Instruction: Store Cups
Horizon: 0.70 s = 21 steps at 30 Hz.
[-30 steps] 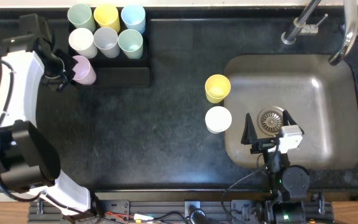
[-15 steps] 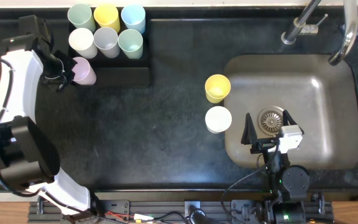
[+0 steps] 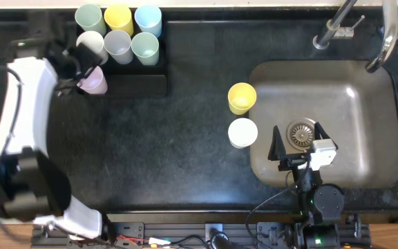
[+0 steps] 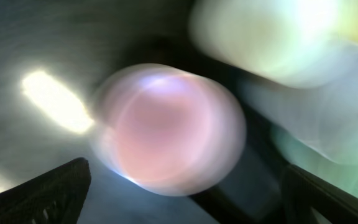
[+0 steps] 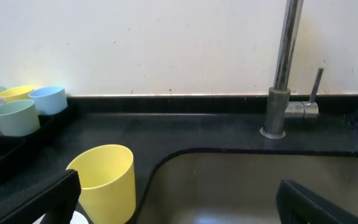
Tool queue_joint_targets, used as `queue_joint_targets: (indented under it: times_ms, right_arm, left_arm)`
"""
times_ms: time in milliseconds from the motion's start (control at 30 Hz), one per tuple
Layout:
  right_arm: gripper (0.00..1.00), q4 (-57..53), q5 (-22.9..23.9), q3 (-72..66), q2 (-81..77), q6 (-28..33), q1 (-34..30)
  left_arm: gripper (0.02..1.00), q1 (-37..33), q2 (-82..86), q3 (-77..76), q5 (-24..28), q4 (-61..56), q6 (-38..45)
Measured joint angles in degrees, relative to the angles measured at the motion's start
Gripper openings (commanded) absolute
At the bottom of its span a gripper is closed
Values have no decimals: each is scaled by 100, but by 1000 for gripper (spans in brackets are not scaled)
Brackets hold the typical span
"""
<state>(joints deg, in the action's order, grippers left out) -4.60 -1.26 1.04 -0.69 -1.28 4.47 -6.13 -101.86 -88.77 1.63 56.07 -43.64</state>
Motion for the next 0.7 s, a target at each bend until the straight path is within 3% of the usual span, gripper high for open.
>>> queue_joint_targets:
  times_ms: [200, 367, 500, 700]
  right_arm:
    - [998, 2, 0, 0, 0, 0, 2]
    - [996, 2, 0, 0, 0, -2, 2]
    - [998, 4, 0, -2, 0, -2, 0]
    - [998, 2, 0, 0, 0, -2, 2]
  left_arm:
    - [998, 2647, 780, -116, -651, -909, 404]
    - [998, 4671, 498, -133, -1357, -1325, -127]
    - [998, 5305, 144, -127, -1429, -1362, -667]
    - [998, 5141, -151, -127, -1156, -1156, -999]
